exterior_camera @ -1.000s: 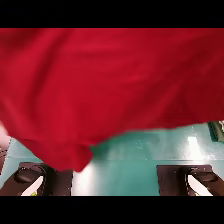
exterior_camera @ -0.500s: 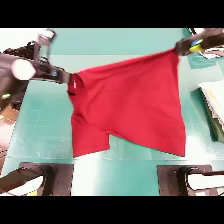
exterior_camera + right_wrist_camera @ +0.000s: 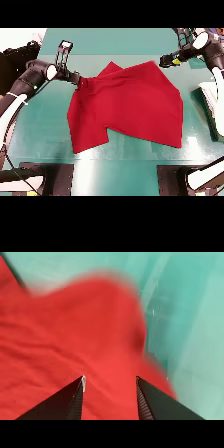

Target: Fold the shirts.

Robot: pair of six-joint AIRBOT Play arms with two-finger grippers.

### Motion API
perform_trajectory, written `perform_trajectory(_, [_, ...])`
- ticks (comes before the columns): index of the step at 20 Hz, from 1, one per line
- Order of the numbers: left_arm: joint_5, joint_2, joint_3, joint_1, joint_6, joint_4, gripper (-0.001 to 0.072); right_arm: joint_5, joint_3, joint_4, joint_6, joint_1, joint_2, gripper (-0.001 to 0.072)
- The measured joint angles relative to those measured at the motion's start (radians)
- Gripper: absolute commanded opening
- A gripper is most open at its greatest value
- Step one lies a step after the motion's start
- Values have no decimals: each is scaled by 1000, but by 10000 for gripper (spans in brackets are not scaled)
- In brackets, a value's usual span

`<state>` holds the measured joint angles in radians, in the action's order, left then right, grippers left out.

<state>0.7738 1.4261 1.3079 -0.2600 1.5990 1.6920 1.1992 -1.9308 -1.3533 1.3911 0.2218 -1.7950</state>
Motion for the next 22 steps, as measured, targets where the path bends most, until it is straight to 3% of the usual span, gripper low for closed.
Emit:
perform_trajectory(5, [271, -42, 100, 61, -1, 46, 545, 152, -39, 159, -43, -28, 55, 361])
perform_trajectory(10, [430, -199, -71, 177, -7, 43, 545, 221, 196, 367, -103, -94, 257, 361])
perform_trajectory(14, [418, -294, -306, 247, -9, -66, 546, 201, 418, 468, -125, -133, 443, 361])
perform_trajectory(22, [227, -322, -555, 280, -32, -418, 546, 89, 719, 517, -136, -148, 707, 362])
